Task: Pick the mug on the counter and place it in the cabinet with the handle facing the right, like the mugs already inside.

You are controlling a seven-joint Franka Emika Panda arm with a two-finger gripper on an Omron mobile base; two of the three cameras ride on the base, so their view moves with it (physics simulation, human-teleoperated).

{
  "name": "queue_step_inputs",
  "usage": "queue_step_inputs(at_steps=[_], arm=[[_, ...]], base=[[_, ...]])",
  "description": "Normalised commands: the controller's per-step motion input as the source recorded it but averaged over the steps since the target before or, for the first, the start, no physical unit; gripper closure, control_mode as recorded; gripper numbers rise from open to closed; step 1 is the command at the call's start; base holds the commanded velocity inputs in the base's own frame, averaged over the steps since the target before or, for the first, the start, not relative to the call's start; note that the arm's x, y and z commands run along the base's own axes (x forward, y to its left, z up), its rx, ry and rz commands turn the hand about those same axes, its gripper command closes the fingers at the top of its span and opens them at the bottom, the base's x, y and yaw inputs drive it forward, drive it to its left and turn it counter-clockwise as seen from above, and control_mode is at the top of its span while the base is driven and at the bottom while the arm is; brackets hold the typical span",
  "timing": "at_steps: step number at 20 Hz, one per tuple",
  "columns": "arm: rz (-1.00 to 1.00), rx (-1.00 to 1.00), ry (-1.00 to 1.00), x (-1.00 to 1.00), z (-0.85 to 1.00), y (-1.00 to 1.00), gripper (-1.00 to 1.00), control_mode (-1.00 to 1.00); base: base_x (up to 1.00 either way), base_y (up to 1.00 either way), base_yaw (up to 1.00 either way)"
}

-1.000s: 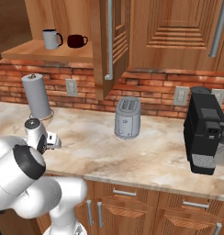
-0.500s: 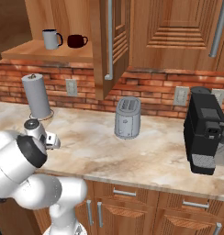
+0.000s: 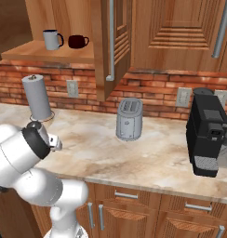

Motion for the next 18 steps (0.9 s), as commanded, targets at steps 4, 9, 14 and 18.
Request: queue_step_inputs(at_steps=[4,9,14,18], arm=[[0.0,0.0,0.0,0.11,-0.05,0.02,-1.0,-1.0],[0.0,0.0,0.0,0.11,-0.04,0.0,-1.0,-1.0],[0.0,0.0,0.0,0.09,-0.04,0.02,-1.0,-1.0],[0.0,0.0,0.0,0.08,-0.06,0.09,1.0,-1.0]], base=[[0.0,0.0,0.0],[0.0,0.0,0.0],[0.0,0.0,0.0],[0.0,0.0,0.0]])
